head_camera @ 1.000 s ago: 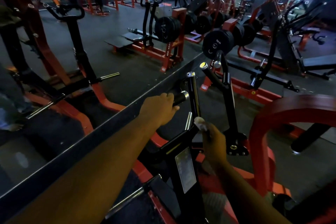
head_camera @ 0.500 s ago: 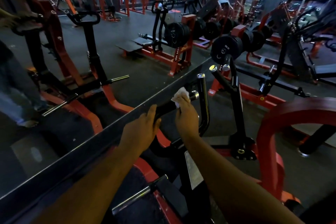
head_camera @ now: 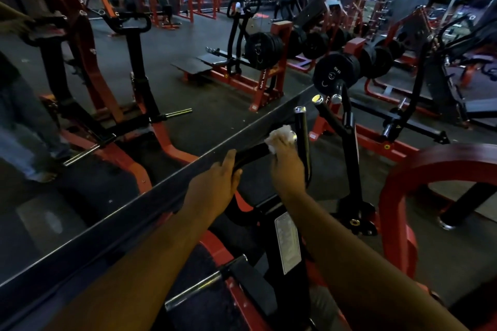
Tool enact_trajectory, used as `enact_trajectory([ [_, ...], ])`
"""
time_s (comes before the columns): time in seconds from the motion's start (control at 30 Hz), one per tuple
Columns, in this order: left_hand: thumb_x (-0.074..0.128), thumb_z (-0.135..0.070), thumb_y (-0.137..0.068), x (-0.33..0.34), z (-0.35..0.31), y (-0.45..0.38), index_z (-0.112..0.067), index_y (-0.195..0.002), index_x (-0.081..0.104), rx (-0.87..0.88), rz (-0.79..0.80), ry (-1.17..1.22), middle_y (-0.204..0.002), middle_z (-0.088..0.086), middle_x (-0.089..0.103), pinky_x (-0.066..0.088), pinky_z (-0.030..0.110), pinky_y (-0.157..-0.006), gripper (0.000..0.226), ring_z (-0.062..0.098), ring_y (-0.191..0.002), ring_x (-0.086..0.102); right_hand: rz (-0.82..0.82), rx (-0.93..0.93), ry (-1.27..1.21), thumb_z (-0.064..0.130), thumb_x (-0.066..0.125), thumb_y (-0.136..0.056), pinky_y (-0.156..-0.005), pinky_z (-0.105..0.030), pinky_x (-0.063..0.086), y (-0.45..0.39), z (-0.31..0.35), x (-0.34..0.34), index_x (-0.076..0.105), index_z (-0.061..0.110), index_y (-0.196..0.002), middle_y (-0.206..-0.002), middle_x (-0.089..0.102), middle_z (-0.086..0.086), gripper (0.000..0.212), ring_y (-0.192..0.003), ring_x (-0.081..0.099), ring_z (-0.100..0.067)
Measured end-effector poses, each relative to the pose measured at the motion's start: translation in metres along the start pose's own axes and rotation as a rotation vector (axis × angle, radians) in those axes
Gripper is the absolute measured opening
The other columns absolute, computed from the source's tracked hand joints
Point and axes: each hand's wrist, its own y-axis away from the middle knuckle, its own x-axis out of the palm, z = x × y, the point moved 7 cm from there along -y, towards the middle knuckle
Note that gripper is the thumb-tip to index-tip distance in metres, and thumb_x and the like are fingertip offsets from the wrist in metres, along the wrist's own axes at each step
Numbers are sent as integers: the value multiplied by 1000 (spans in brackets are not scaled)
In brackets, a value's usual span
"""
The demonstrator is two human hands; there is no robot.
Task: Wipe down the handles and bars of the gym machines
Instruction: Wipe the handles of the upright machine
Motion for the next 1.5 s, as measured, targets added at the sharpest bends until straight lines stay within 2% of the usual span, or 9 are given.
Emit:
enact_trajectory([
  [0.2,31,-58,-104,-1,1,0,-39,-156,19,20,7,82,-128,5,64,59,49,-71,56,30,-95,71,78,-246,-191,-2,52,-97,-105,-35,51,25,53,-8,61,20,-133,-133,65,1,43,-122,62,-13],
  [0.33,29,-56,-105,0,1,-2,-31,-157,17,5,17,25,-129,10,63,58,47,-72,59,31,-99,70,-222,36,-272,4,49,-100,-101,-31,52,-14,4,-64,64,29,-124,-126,67,11,37,-118,61,-3],
  [0.5,30,-55,-105,0,1,0,-29,-158,17,5,18,16,-127,10,64,59,46,-72,59,29,-97,69,47,0,40,13,47,-103,-108,-46,48,-24,-17,-17,59,26,-132,-150,50,0,34,-136,50,-22],
  [0.6,32,-55,-105,0,0,0,-29,-157,19,5,-5,25,-127,9,64,58,45,-71,59,29,-98,69,-40,3,-64,5,50,-101,-115,-37,42,-3,-3,-1,59,18,-138,-154,49,-4,40,-143,43,-17],
  [0.9,33,-56,-103,0,0,0,-37,-154,19,8,26,97,-130,8,63,59,53,-76,56,32,-101,69,14,-429,-141,9,50,-95,-117,-34,37,24,48,-21,66,13,-129,-137,64,-3,38,-133,54,-14],
  [1.0,35,-52,-105,0,-1,0,-32,-155,18,1,17,65,-133,11,61,59,52,-76,57,33,-104,69,-147,-189,-110,9,51,-98,-115,-45,41,-8,6,-42,65,20,-128,-137,62,-1,36,-135,51,-15],
  [1.27,35,-51,-107,1,-1,2,-28,-157,16,-1,29,22,-136,11,59,59,48,-75,59,31,-104,68,132,-103,-251,16,60,-100,-114,-35,44,-22,-13,-17,52,13,-135,-139,60,2,36,-134,49,1],
  [1.4,34,-51,-107,1,1,1,-29,-158,17,-22,47,32,-139,12,58,59,49,-78,59,33,-108,67,274,-278,39,12,56,-102,-116,-20,30,-36,-19,-29,59,18,-140,-145,58,-1,38,-143,44,-14],
  [1.5,34,-52,-106,2,1,1,-30,-158,16,-20,52,46,-139,12,58,59,50,-79,59,33,-108,67,135,-384,174,9,59,-97,-104,-26,39,-46,-5,-41,72,13,-123,-120,73,-4,29,-115,61,-23],
])
